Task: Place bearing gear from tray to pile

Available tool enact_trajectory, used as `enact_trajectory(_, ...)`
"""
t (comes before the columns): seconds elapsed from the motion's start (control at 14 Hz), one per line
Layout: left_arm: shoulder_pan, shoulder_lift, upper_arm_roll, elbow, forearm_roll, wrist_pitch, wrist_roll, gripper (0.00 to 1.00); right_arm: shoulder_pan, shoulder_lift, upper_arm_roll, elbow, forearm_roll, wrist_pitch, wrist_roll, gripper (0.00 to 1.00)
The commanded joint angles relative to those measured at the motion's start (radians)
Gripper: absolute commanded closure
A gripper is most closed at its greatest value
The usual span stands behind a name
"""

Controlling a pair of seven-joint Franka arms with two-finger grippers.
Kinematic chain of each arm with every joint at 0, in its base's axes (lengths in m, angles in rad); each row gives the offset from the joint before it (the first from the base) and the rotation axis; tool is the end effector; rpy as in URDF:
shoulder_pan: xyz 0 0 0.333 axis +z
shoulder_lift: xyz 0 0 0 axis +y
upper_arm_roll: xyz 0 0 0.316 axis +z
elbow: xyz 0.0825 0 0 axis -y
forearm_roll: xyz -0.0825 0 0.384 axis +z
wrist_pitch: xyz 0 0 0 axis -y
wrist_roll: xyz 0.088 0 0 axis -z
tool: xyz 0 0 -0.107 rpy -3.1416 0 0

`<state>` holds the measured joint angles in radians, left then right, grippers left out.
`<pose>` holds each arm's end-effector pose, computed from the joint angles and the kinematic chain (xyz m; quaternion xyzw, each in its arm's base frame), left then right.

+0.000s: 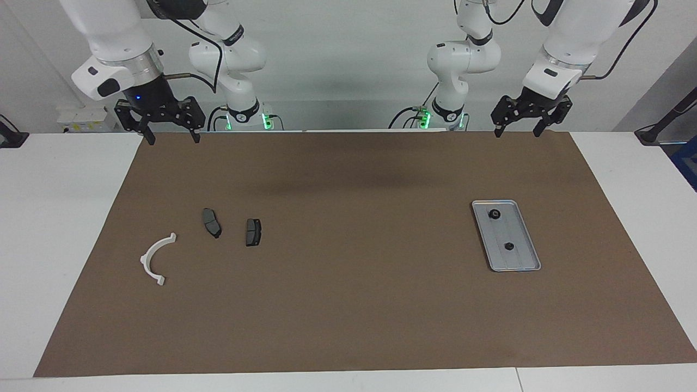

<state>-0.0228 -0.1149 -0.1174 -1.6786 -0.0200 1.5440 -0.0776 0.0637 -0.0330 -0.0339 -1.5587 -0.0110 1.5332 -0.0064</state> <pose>0.5094 -0.0778 0.6324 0.9995 -0.0310 -0.0105 0.0022 0.5405 0.0146 0.6449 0.9998 0.0179 0.0038 0.0049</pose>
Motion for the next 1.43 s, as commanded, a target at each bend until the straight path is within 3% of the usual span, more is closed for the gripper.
enact_trajectory(0.0, -0.011, 0.014, 0.010, 0.025, -0.008, -0.009, 0.001, 0.00, -0.004, -0.022, -0.001, -0.020, 0.011, 0.013, -0.024, 0.00)
enact_trajectory(0.5, 0.006, -0.002, 0.021, -0.027, 0.002, 0.037, 0.037, 0.00, -0.004, -0.022, -0.003, -0.020, 0.011, 0.013, -0.024, 0.00)
enact_trajectory(0.64, 0.087, -0.020, 0.022, -0.113, 0.000, 0.112, 0.155, 0.00, -0.004, -0.022, -0.003, -0.021, 0.011, 0.013, -0.024, 0.00)
enact_trajectory(0.86, 0.150, 0.017, 0.022, -0.235, 0.000, 0.287, 0.249, 0.00, -0.004, -0.022, -0.003, -0.021, 0.011, 0.013, -0.024, 0.00)
enact_trajectory(1.15, 0.162, 0.112, 0.022, -0.354, 0.000, 0.500, 0.280, 0.00, -0.004, -0.022, -0.003, -0.021, 0.011, 0.013, -0.024, 0.00)
enact_trajectory(1.36, 0.161, 0.109, 0.022, -0.485, 0.000, 0.660, 0.275, 0.00, -0.007, -0.022, -0.003, -0.021, 0.011, 0.013, -0.020, 0.00)
